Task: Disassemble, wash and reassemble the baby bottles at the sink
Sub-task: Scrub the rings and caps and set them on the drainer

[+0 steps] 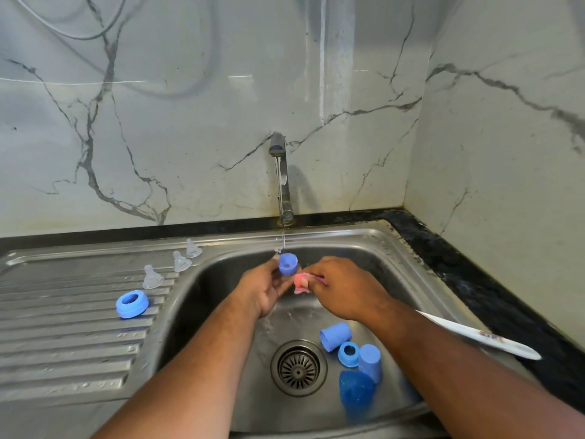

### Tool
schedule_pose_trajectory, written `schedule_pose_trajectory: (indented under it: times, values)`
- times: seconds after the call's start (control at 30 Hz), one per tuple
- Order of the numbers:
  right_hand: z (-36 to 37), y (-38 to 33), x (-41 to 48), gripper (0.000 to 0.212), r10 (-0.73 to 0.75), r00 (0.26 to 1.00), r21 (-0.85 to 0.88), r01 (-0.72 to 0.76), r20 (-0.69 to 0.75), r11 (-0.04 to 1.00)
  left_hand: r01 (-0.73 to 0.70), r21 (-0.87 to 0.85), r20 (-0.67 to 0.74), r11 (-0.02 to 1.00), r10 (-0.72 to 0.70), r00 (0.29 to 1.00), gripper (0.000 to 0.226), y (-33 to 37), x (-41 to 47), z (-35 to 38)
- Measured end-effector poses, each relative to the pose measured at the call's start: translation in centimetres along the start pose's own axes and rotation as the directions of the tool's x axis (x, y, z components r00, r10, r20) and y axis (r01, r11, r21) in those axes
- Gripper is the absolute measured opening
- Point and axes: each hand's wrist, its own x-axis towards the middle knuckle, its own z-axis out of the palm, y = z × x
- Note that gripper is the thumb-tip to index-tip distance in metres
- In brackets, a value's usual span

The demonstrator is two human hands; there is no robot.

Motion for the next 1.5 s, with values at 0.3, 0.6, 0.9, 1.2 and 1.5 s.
schedule_pose_trajectory:
  times: [0.3,0.6,0.9,1.2,1.5]
  values:
    - [-0.2,0.2,0.1,0.025,-0.003,1.000,0.006,0.003,0.008,1.000,-0.271,0.424,0.018,0.864,0.291,0.956,0.030,0.4,0.6,-1.3]
    - [-0.8,-1.2,-0.7,0.028,-0.084,0.996,-0.028,0.084,-0.006,0.996,-0.397,0.883,0.214,0.251,0.537,0.816,0.060,0.5,-1.3,-1.7]
    - [-1.2,-4.0,-2.4,0.025,-0.195,0.981,0.063,0.195,-0.007,0.979,-0.438,0.816,0.107,0.378,0.646,0.756,0.045,4.6,-8.0,-7.0]
    - [-2.3,-5.2,-3.3,0.023,-0.197,0.979,0.122,0.201,-0.042,0.972,-0.244,0.919,-0.099,0.311,0.779,0.619,0.050,7.2,-16.4,-17.8]
    - [-2.3,-4.1,-3.3,0.024,-0.122,0.992,0.133,0.116,0.037,0.984,-0.159,0.946,-0.127,0.284,0.772,0.623,0.069,6.5,-17.9,-19.3]
